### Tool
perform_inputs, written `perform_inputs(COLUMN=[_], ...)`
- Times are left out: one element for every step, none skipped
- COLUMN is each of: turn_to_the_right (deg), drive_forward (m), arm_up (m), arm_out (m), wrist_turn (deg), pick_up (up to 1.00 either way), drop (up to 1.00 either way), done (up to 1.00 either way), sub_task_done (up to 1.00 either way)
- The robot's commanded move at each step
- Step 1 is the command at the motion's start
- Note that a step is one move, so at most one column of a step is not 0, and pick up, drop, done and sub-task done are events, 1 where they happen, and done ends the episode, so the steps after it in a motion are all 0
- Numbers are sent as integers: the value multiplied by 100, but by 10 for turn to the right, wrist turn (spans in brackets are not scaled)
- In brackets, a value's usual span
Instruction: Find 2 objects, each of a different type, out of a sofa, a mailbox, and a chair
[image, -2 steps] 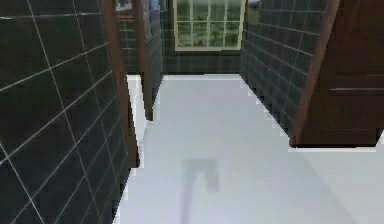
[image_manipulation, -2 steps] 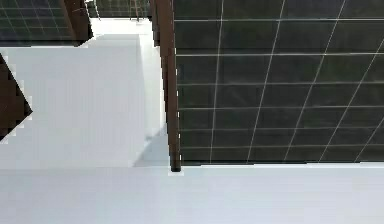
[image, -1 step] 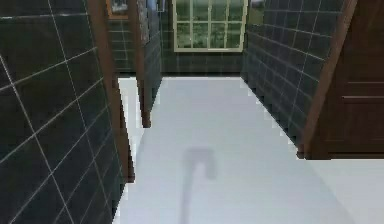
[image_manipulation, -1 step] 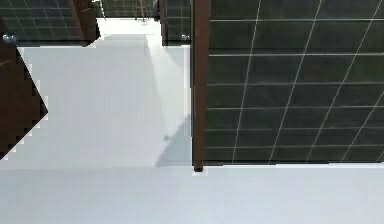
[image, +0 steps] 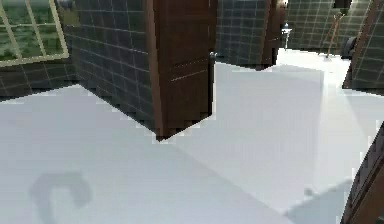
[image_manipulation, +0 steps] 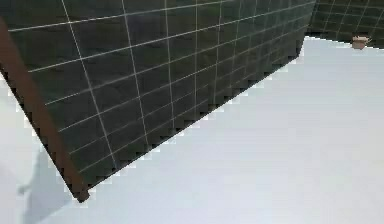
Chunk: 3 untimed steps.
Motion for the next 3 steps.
perform_inputs(turn_to_the_right=[420, 30, 0], drive_forward=[0, 0, 5], arm_up=[0, 0, 0], arm_out=[0, 0, 0], wrist_turn=[0, 0, 0], pick_up=[0, 0, 0], drop=[0, 0, 0], done=[0, 0, 0], sub_task_done=[0, 0, 0])
